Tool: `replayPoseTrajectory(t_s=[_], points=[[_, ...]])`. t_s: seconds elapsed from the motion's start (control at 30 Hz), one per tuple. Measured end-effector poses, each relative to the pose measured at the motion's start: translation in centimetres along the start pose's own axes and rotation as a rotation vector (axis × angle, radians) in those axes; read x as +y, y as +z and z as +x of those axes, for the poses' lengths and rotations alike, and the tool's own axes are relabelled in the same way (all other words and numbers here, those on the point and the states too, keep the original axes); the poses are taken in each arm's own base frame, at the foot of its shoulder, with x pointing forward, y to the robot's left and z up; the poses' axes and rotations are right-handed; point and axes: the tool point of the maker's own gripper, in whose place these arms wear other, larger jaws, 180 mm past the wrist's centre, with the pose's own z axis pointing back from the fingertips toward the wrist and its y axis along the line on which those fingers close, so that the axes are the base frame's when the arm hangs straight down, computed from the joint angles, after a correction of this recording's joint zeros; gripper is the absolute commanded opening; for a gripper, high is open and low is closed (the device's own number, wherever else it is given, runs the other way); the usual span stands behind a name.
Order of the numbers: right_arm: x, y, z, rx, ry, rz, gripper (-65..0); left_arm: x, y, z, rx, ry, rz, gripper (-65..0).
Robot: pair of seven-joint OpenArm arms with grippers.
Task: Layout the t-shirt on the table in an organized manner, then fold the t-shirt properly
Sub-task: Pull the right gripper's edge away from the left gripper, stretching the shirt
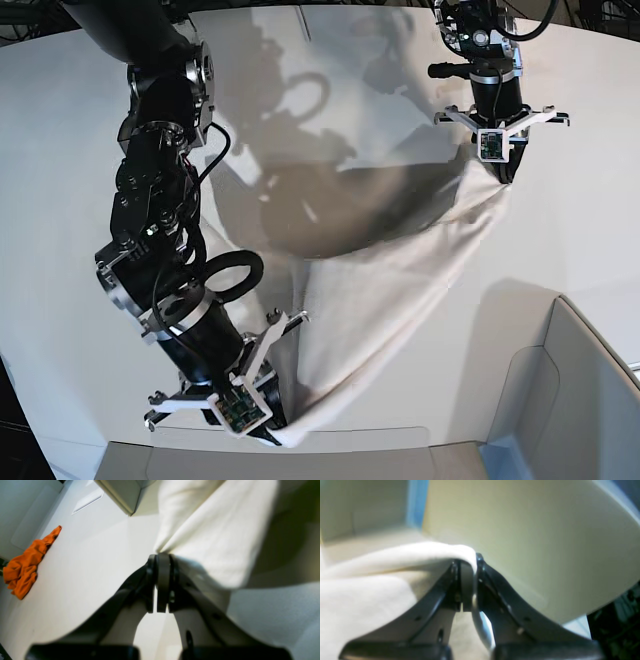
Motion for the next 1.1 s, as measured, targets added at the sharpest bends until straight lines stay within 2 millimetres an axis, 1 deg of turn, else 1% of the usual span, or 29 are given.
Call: replayPoseTrajectory(t_s=[0.03,0.07,0.1,0.13,0.2,0.23,0.27,0.3,0.33,0.37,0.43,0.5,0.57,0.67,0.73,0.83,0.9,0.97,1.0,1.03,1.1], points=[[0.0,-0.6,-0.6,0.025,-0.003,0.01,-65.0,0.0,0.1,-0.1,0.003,-0.001,-0.001,-65.0],[0.0,-1.4,-2.0,0.076,-0.018,0.025,-65.0,0.0,0.1,-0.1,0.001,-0.002,-0.002,-65.0],[0.2,-2.6,-3.9,0.146,-0.041,0.051,-65.0,-0.1,0.2,-0.2,0.003,-0.002,-0.004,-65.0],[0.4,-4.0,-6.2,0.227,-0.069,0.074,-65.0,-0.1,0.3,-0.3,0.006,-0.004,-0.005,-65.0],[1.1,-6.0,-11.2,0.381,-0.125,0.122,-65.0,-0.2,0.4,-0.7,0.022,-0.007,-0.009,-65.0],[1.7,-6.6,-13.8,0.47,-0.146,0.153,-65.0,-0.1,0.4,-0.8,0.025,-0.007,-0.007,-65.0],[2.1,-7.0,-15.8,0.53,-0.173,0.171,-64.7,-0.1,0.3,-0.7,0.022,-0.007,-0.007,-65.0],[2.2,-7.3,-17.2,0.575,-0.189,0.18,-62.1,-0.1,0.2,-0.5,0.013,-0.005,-0.006,-65.0],[2.2,-7.4,-18.0,0.603,-0.196,0.19,-58.6,-0.1,0.2,-0.4,0.009,-0.004,-0.007,-65.0],[2.2,-7.5,-18.2,0.61,-0.198,0.191,-54.6,-0.1,0.2,-0.3,0.003,-0.004,-0.006,-65.0],[1.9,-7.6,-17.7,0.593,-0.194,0.184,-47.2,-0.1,0.2,-0.3,0.004,-0.004,-0.007,-65.0],[1.7,-7.6,-16.6,0.558,-0.188,0.178,-40.3,-0.1,0.3,-0.4,0.006,-0.006,-0.007,-65.0],[1.8,-7.2,-15.6,0.519,-0.174,0.165,-35.7,-0.1,0.3,-0.5,0.012,-0.006,-0.008,-65.0],[1.7,-6.2,-13.9,0.456,-0.155,0.143,-34.4,-0.2,0.3,-0.6,0.012,-0.006,-0.009,-65.0],[1.8,-5.2,-12.8,0.412,-0.141,0.127,-34.4,-0.5,0.2,-1.1,0.027,-0.008,-0.014,-65.0],[2.1,-3.6,-11.9,0.368,-0.125,0.107,-34.4,-0.8,0.1,-1.9,0.05,-0.01,-0.023,-65.0],[2.4,-2.4,-12.2,0.359,-0.132,0.094,-34.4,-0.8,0.1,-2.0,0.054,-0.01,-0.024,-65.0],[2.4,-1.3,-13.2,0.37,-0.165,0.082,-34.4,-0.8,0.1,-2.0,0.054,-0.011,-0.024,-65.0],[1.9,-1.1,-13.8,0.385,-0.181,0.073,-34.4,-0.8,0.1,-2.0,0.054,-0.01,-0.024,-65.0],[1.0,-1.0,-14.7,0.405,-0.195,0.051,-34.5,-0.8,0.1,-2.0,0.054,-0.011,-0.023,-65.0],[-1.2,-1.1,-16.8,0.459,-0.223,0.016,-34.5,-0.9,0.1,-2.1,0.057,-0.011,-0.024,-65.0]])
